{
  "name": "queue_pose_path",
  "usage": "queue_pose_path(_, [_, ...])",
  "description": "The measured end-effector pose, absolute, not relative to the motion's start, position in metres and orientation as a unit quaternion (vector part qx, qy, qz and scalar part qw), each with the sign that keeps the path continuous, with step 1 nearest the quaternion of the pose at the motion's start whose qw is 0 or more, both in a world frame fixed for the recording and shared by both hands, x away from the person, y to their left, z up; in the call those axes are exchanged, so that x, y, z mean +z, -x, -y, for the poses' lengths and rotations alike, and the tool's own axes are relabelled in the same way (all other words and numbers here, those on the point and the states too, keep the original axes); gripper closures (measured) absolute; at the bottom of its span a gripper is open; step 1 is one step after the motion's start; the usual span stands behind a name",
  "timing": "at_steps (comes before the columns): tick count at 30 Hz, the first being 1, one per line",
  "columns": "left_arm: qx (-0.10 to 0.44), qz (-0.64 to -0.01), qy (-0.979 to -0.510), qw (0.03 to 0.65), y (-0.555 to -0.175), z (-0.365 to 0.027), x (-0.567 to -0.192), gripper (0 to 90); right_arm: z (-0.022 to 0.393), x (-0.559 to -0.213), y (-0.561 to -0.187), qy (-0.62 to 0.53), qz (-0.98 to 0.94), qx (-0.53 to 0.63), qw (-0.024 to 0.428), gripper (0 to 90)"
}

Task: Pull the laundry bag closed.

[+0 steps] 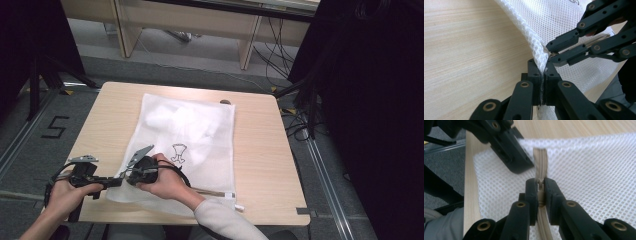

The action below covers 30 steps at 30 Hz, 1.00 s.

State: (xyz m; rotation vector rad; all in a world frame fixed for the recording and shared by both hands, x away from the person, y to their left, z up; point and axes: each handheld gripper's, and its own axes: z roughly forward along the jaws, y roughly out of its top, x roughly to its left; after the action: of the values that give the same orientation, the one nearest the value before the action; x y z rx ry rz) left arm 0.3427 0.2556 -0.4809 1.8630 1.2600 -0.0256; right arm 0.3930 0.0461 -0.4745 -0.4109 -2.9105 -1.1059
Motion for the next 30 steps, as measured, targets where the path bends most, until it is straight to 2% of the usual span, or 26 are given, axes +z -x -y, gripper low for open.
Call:
queue_pose_path(18, [0.011,-0.505,-0.754,0.42,-0.343,-0.256,-0.48,85.9,-0.032,-0.485,-0.391,0.143,0.929,-0.342,0.011,82.7])
queue_pose_path(30, [0.015,-0.507,-0.753,0.419,-0.343,-0.256,-0.48,85.8,-0.018,-0.482,-0.389,0.139,0.93,-0.342,0.003,82.7])
